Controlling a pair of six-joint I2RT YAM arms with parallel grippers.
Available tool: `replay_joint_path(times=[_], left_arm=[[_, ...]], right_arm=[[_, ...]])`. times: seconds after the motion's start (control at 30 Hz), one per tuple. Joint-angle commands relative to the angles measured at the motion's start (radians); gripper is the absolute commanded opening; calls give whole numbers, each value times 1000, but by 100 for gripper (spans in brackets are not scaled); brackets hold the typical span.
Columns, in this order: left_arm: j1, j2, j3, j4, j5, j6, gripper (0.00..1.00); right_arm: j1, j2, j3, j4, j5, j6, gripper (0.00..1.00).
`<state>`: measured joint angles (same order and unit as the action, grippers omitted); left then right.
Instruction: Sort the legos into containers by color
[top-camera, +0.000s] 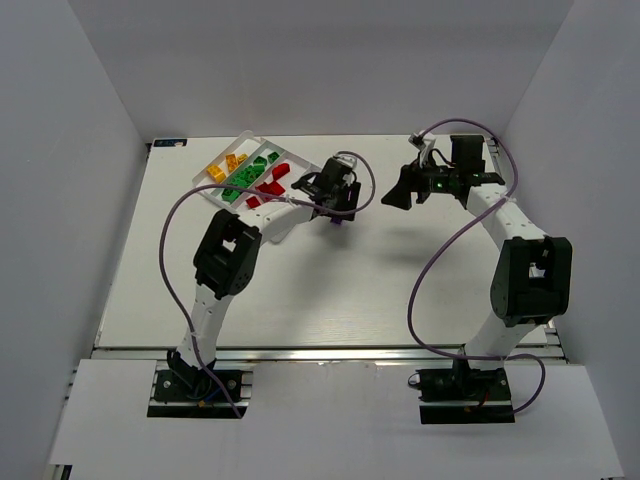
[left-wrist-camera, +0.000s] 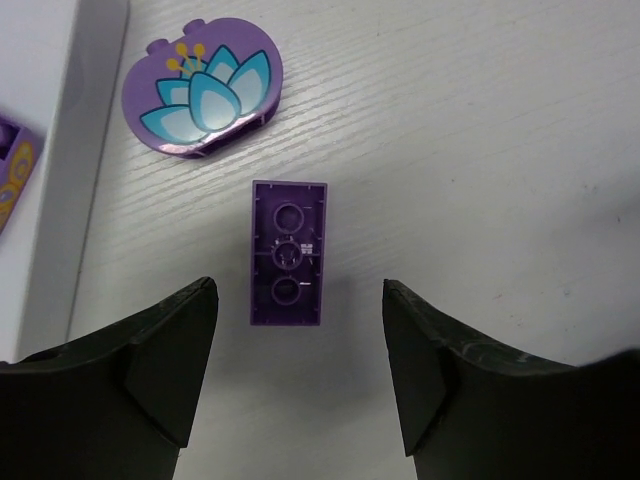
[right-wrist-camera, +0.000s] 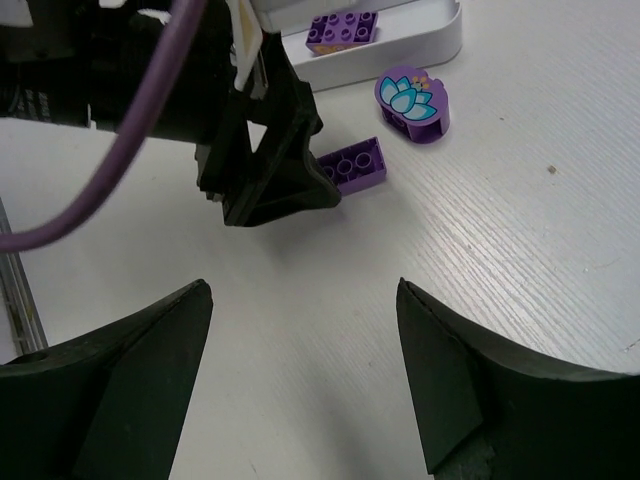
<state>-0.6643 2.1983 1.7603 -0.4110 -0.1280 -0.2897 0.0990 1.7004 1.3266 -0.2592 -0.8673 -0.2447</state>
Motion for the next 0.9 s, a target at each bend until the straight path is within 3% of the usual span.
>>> replay_joint_path(times=[0.0,0.33,0.87], left_arm=[[-20,24,57,-5,-44,23,76],[-32,69,70,15,-166,9,73],[-38,95,74,21,-163,4,63]], right_arm=[[-2,-38,-13,40,-24,13,79],[-10,-45,-41,55,-32,28,80],[-13,-56,-64,66,-35,36,80]])
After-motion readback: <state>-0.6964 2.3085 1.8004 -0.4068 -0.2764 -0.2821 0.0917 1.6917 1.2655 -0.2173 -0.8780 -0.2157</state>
